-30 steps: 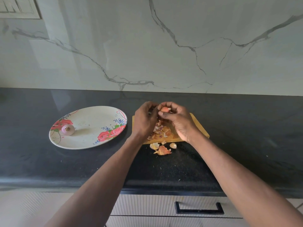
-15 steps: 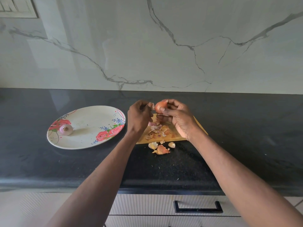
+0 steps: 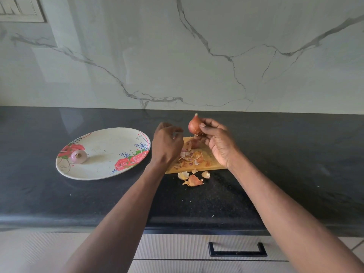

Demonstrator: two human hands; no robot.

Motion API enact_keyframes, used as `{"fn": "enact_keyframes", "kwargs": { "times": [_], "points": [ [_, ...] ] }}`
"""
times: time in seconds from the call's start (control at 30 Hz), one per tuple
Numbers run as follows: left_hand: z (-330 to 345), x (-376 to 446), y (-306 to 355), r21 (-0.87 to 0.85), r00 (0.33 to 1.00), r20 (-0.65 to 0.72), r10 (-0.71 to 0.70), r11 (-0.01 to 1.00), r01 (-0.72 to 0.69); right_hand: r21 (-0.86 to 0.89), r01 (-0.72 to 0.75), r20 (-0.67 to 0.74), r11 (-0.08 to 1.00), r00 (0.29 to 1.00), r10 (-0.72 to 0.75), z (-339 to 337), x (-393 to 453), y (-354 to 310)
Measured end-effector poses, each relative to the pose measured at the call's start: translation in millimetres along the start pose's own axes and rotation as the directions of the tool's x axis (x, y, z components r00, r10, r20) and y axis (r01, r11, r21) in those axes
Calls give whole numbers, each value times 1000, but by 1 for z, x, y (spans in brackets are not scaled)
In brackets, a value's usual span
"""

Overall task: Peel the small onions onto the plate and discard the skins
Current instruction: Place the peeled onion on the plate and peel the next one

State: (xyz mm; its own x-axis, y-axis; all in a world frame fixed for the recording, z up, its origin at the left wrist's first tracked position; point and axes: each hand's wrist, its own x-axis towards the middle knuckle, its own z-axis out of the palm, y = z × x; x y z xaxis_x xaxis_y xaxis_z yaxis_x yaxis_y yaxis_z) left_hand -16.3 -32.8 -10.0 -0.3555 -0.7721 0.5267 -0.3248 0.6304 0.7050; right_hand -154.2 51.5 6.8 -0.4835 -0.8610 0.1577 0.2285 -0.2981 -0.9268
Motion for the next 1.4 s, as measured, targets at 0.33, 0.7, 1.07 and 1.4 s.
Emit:
{"fn": "enact_keyframes", "kwargs": {
  "times": [0.33,0.7,1.07,1.4],
  "points": [
    [-5,6,8,-721,887,443,-129,536,438,-550,329,-4,768,918,-397,0,-5,10],
    [-1,8,6,-779,866,462,-194,377,500,-515,352,-75,782,890,-451,1,-3,16],
    [3,8,7,-784,866,459,-197,369,499,-792,422,71,442,782,-619,11,-13,20],
    [0,9,9,-791,836,507,-212,271,548,-807,346,35,479,837,-546,12,-11,22]
  ]
}}
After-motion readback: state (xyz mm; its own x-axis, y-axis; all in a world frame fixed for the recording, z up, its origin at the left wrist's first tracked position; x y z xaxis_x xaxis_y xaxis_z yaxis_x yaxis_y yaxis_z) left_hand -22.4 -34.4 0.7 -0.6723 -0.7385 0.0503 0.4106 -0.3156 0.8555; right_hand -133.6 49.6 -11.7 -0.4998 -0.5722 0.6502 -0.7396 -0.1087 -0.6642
